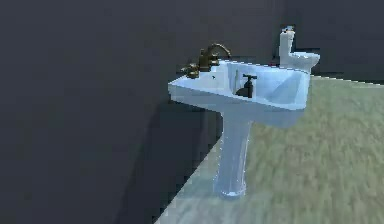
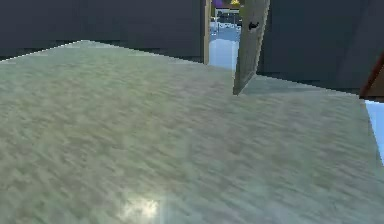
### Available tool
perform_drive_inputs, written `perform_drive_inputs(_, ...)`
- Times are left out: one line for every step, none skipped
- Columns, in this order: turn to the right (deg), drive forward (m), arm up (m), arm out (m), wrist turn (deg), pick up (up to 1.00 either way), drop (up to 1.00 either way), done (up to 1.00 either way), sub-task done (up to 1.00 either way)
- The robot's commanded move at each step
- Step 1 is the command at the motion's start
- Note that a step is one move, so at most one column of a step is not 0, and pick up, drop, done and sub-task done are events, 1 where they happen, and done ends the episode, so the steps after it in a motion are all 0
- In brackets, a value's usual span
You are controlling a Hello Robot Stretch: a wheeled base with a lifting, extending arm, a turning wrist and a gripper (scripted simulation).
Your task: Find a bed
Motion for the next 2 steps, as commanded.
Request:
perform_drive_inputs(45.0,0.00,0.00,0.00,0.0,0.00,0.00,0.00,0.00)
perform_drive_inputs(45.0,0.00,0.00,0.00,0.0,0.00,0.00,0.00,0.00)
